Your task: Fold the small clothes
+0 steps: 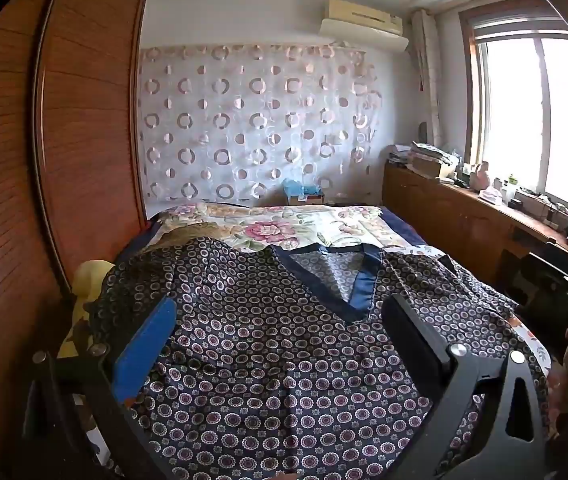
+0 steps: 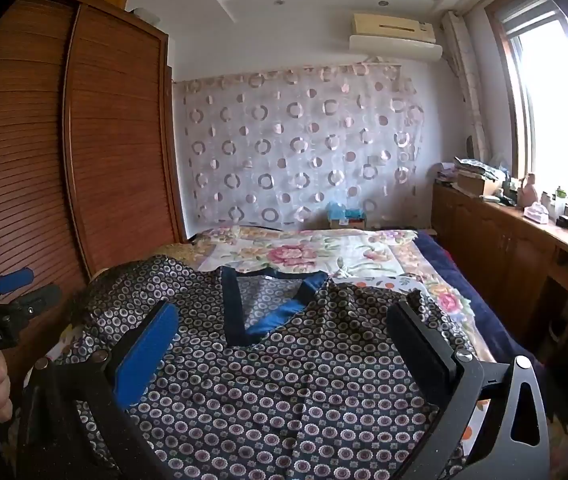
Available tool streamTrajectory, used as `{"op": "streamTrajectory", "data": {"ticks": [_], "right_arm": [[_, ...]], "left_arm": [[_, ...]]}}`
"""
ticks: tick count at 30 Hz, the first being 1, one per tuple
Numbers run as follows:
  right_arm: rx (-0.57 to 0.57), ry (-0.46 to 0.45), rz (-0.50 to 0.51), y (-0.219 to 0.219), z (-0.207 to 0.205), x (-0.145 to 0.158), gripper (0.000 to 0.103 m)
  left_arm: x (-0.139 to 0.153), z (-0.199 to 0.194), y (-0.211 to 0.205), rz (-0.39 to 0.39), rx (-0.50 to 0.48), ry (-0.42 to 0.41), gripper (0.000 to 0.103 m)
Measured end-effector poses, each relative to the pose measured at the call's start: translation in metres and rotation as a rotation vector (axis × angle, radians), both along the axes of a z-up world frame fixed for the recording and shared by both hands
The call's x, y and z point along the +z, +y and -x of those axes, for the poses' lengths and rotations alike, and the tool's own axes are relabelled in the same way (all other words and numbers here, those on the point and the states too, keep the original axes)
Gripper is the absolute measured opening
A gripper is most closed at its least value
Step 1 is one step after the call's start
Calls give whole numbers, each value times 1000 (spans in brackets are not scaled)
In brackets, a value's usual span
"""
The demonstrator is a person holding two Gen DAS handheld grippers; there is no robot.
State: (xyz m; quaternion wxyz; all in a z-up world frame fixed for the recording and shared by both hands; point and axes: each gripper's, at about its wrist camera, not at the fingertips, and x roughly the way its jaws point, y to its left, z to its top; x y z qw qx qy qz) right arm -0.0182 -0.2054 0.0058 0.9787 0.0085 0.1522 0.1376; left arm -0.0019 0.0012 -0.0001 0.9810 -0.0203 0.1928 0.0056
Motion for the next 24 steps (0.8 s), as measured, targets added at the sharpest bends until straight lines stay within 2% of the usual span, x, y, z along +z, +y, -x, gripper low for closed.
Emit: {"op": "streamTrajectory", "data": {"ticks": [24], "right_arm": [[2, 0, 1, 0, 1, -1, 103]], "left_arm": [[-1, -2, 0, -12, 3, -3, 103]]}}
